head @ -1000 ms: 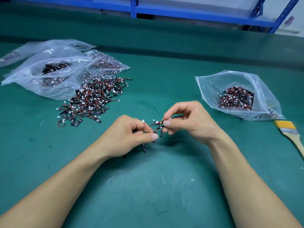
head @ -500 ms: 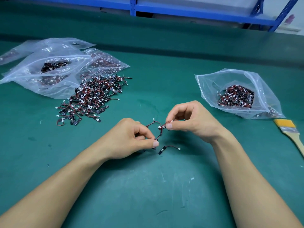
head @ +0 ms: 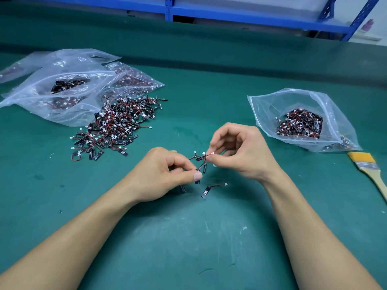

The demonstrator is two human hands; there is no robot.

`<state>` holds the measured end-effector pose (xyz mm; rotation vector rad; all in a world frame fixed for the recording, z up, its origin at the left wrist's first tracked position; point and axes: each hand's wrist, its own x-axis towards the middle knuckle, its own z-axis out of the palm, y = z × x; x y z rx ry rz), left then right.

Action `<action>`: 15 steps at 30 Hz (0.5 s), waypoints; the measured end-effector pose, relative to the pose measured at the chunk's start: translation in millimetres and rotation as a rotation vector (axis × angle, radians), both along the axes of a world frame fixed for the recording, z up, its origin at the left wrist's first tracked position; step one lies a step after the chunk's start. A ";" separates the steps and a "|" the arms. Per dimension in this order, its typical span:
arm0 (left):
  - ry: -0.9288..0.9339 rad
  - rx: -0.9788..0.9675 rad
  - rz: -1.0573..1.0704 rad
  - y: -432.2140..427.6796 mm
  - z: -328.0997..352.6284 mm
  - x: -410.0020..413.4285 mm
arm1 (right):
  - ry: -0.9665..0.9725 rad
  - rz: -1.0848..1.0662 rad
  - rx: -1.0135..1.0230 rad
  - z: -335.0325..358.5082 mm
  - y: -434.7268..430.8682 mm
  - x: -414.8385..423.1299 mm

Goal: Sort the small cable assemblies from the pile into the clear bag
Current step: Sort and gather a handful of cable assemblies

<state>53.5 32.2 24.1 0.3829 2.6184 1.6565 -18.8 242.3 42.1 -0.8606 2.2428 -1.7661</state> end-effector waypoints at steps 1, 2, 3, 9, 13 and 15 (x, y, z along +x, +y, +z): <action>0.003 0.012 0.008 0.1 0.0 0.1 | 0.041 -0.011 0.017 -1.7 -1.9 1.2; 0.004 0.021 0.014 0.0 -0.1 0.2 | 0.092 -0.021 0.038 -3.3 -3.6 2.4; 0.004 0.026 0.017 -0.1 0.0 0.3 | 0.157 -0.028 0.063 -5.0 -5.2 3.2; -0.002 0.030 -0.014 -0.6 -0.6 0.6 | 0.572 -0.078 0.224 -9.3 -7.7 2.6; -0.007 0.024 -0.052 -0.9 -1.3 0.6 | 0.701 -0.176 0.292 -10.3 -7.1 0.7; -0.015 0.023 -0.062 -1.1 -1.8 0.5 | 0.732 -0.225 0.315 -10.6 -6.7 -0.5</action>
